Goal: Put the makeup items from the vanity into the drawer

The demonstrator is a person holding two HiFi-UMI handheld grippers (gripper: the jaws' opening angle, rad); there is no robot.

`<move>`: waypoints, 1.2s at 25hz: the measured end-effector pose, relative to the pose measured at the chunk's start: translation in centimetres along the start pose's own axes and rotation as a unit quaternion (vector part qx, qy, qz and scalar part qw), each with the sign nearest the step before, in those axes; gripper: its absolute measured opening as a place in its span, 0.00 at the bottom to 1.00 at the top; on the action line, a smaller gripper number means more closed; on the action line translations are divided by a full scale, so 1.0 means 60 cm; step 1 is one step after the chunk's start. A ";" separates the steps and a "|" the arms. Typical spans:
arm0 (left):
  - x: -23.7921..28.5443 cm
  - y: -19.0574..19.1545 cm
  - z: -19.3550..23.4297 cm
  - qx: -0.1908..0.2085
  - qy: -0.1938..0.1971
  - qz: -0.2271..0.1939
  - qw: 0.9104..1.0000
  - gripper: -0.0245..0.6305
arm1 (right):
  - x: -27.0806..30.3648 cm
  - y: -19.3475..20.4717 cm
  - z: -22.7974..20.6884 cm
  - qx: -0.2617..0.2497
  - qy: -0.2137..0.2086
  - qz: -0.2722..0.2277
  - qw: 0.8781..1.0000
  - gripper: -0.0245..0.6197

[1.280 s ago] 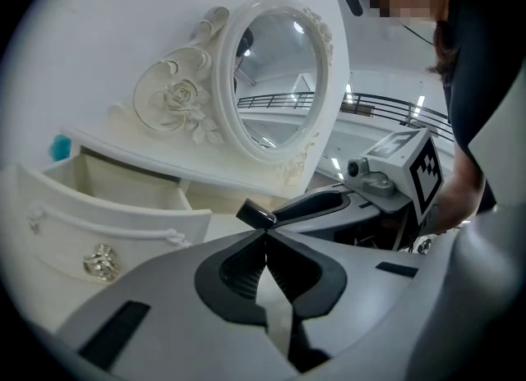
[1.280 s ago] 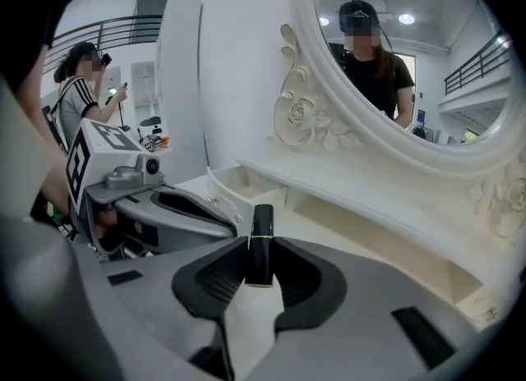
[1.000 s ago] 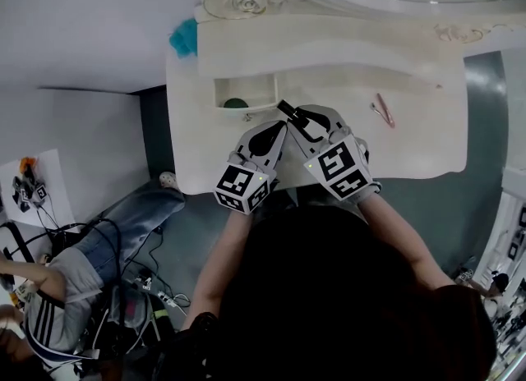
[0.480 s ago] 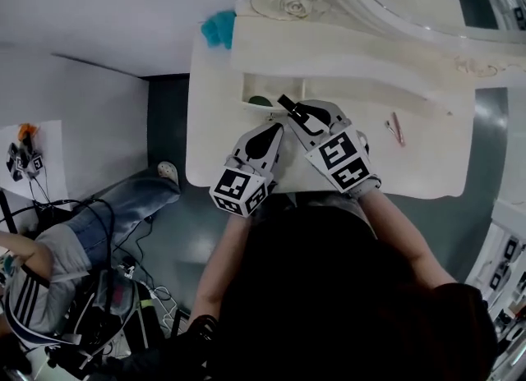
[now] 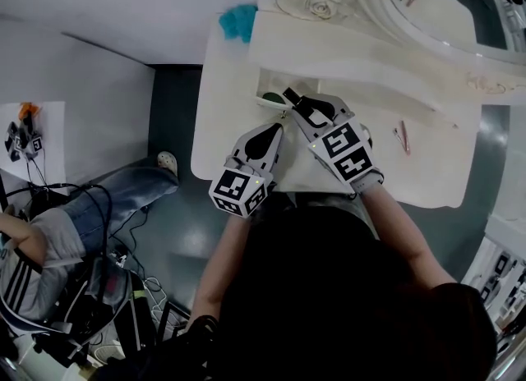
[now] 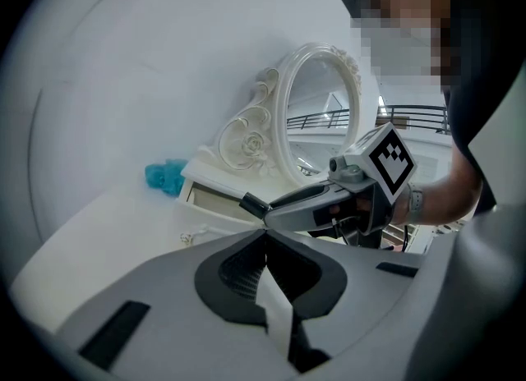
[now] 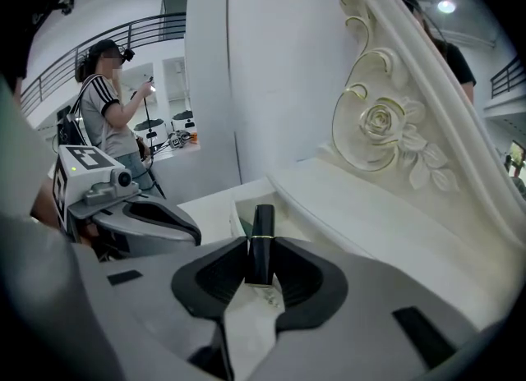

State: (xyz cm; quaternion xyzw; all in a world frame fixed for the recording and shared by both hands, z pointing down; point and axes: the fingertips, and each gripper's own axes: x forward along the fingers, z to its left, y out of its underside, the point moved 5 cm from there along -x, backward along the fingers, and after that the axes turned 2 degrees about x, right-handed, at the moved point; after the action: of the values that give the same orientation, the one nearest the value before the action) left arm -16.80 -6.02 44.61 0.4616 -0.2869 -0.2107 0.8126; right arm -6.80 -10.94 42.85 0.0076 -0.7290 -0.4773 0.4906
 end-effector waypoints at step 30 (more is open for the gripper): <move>-0.002 0.000 -0.002 -0.004 -0.006 -0.010 1.000 0.05 | 0.004 -0.001 -0.012 0.006 0.009 0.015 1.000 0.21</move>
State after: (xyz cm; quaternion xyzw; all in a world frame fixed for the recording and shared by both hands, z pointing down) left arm -16.81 -5.87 44.53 0.4594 -0.2866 -0.2229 0.8107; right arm -6.41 -11.58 43.04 0.0038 -0.7272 -0.4656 0.5044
